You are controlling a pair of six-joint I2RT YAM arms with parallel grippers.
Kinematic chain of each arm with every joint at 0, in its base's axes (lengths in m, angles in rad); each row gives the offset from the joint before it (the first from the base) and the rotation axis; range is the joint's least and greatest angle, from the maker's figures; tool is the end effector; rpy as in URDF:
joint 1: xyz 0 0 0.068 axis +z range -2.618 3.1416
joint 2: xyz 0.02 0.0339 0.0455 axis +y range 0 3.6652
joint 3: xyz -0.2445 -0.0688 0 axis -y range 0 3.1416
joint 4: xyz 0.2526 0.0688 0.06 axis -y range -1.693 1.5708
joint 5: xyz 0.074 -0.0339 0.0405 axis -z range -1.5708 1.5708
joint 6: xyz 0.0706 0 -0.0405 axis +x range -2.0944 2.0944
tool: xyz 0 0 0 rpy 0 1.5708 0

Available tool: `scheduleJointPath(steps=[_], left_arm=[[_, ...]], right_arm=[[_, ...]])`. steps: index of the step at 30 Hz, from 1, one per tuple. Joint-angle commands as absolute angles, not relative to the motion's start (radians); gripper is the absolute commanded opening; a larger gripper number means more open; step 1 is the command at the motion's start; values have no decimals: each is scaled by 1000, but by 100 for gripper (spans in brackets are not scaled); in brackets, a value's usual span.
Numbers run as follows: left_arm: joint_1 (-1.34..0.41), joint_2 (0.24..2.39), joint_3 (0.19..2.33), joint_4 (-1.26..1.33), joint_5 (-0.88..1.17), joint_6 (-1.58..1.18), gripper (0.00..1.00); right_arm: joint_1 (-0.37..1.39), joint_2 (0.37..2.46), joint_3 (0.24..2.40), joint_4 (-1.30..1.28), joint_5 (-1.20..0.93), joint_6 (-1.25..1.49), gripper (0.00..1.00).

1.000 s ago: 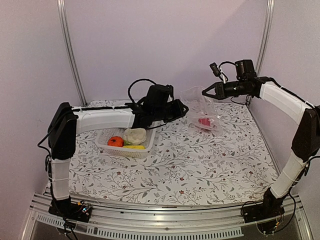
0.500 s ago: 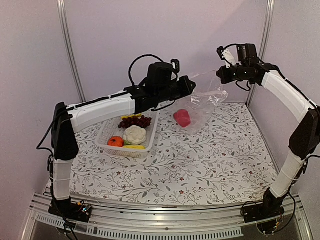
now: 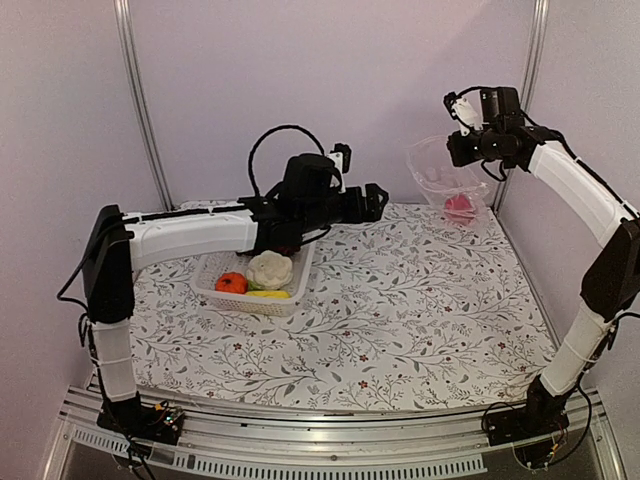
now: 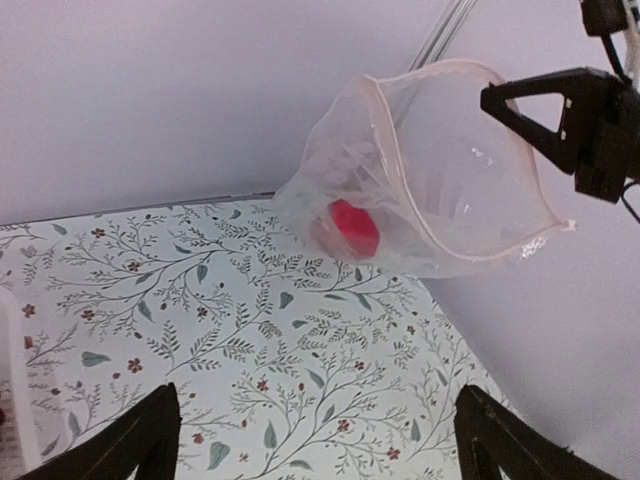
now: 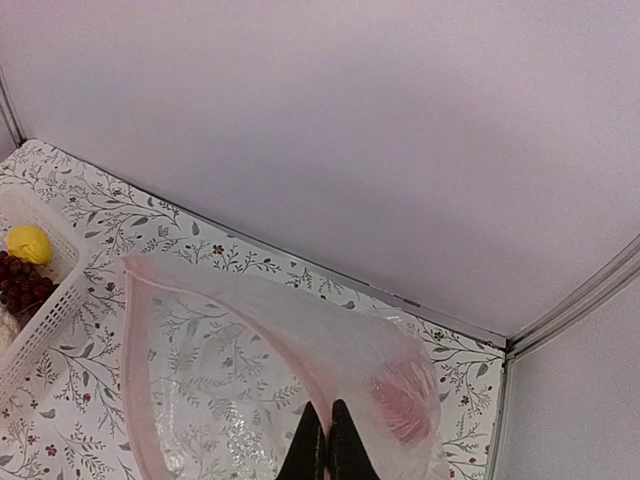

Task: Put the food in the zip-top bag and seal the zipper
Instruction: Adjust the zipper food storage bag at the center of the board, then adjust the fake vegetable in the bin.

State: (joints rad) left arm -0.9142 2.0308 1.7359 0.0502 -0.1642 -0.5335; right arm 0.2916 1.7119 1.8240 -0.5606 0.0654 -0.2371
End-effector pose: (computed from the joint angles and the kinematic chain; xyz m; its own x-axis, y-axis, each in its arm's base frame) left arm 0.3309 -0.4104 0.2818 -0.4755 -0.2049 -0.8555 0.5143 0.7243 -0.4593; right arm 0.4121 0.1189 0.3808 -0.3496 -0.3496 -0.8692 -0.3216 0.9162 -0.2392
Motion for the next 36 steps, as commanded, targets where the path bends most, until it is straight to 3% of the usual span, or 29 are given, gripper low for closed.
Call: scheduleJointPath(steps=[1, 8, 14, 19, 22, 25, 36], left_arm=[[-887, 1818, 1508, 158, -271, -470, 100], [-748, 1709, 1261, 10, -22, -618, 100], [-752, 1611, 1167, -87, -172, -532, 100], [-747, 1657, 1351, -464, -529, -443, 100], [-727, 1718, 1441, -616, -623, -386, 100], [-712, 1720, 1409, -572, -559, -300, 99], [-556, 1699, 1328, -536, -132, -389, 99]], right_arm=[[288, 1703, 1755, -561, -100, -209, 0], [290, 1679, 1584, -566, -409, -199, 0], [292, 1660, 1522, -575, -475, -205, 0], [293, 1639, 1517, -564, -564, -239, 0], [292, 1639, 1511, -534, -589, -247, 0], [291, 1654, 1512, -521, -601, -241, 0], [291, 1604, 1454, -513, -598, -258, 0]])
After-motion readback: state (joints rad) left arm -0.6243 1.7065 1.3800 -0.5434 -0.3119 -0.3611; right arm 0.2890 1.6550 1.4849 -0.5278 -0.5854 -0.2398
